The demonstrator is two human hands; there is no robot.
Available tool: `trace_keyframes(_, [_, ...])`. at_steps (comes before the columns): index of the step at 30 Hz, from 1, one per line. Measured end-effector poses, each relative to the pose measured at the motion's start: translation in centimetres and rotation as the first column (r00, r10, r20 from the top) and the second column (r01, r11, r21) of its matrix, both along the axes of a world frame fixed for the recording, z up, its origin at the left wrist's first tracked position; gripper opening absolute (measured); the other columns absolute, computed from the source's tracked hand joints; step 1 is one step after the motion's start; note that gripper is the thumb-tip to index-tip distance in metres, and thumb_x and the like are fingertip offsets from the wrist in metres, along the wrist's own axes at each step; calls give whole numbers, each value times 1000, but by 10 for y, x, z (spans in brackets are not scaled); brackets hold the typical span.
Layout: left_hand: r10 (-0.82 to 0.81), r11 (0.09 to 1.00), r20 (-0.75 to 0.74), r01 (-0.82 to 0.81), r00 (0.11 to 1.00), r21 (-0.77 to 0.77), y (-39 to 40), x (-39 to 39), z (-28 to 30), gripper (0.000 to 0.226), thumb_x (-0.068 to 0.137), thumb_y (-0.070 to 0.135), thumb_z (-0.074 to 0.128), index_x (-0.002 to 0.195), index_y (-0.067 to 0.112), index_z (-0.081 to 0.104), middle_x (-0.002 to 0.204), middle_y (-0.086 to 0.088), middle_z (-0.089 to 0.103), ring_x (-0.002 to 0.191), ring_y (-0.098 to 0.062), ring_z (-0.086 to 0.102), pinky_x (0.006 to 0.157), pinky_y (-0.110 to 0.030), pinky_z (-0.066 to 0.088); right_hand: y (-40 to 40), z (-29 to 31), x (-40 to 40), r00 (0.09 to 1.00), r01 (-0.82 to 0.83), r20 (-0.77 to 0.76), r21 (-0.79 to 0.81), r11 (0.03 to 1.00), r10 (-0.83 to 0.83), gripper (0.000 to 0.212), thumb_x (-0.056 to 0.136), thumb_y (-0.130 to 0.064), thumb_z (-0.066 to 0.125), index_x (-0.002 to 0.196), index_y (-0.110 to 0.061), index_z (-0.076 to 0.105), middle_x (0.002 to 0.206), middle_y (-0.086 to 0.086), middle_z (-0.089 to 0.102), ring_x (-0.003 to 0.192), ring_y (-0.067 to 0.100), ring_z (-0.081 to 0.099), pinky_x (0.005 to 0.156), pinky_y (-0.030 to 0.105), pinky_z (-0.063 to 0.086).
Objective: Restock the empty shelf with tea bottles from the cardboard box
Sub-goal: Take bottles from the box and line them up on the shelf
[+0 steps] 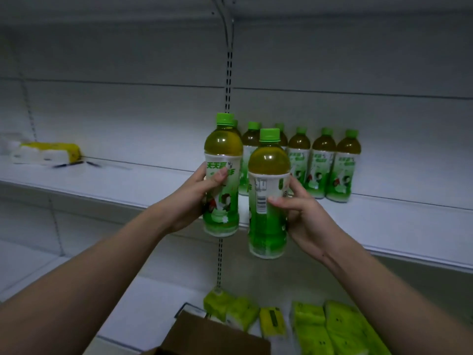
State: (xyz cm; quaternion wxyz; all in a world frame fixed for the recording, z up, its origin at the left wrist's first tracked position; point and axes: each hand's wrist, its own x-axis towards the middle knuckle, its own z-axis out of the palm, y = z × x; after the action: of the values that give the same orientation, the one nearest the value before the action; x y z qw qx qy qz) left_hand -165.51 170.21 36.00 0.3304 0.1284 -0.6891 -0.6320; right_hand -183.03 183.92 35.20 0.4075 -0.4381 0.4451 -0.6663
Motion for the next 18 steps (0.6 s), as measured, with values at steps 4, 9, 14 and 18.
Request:
trace_keyframes(4, [47, 999, -74, -48, 996, -18, 0, -32, 17, 57, 78, 39, 64, 132, 33, 44, 123, 2, 66, 108, -17, 66, 83, -36, 54, 2, 17, -26, 992, 115, -50, -3, 993, -115, 71, 53, -7, 72, 121, -25, 60, 108, 6, 74, 109, 26, 62, 83, 43, 49])
trace_keyframes(9, [181, 983, -99, -182, 979, -5, -2, -72, 15, 67, 70, 43, 72, 130, 33, 45, 120, 7, 66, 106, -11, 64, 85, -37, 52, -9, 18, -55, 966, 251, 76, -20, 968, -249, 60, 61, 6, 68, 113, -22, 60, 106, 7, 73, 103, 24, 62, 77, 39, 49])
trace_keyframes(14, [213, 977, -38, -213, 976, -2, -11, -106, -3, 67, 71, 39, 77, 130, 31, 46, 124, 4, 64, 115, -17, 59, 101, -46, 45, -26, 9, -81, 942, 323, 111, -31, 946, -318, 58, 69, 12, 66, 114, -22, 58, 99, 2, 75, 93, 17, 68, 71, 34, 51])
trace_keyframes(18, [207, 978, -84, -206, 975, 27, -20, -130, -12, 62, 67, 41, 79, 122, 36, 51, 115, 10, 68, 107, -7, 63, 91, -33, 49, -41, 0, -102, 961, 275, 32, -55, 960, -274, 60, 70, 10, 69, 116, -27, 56, 109, 2, 74, 105, 19, 66, 84, 36, 50])
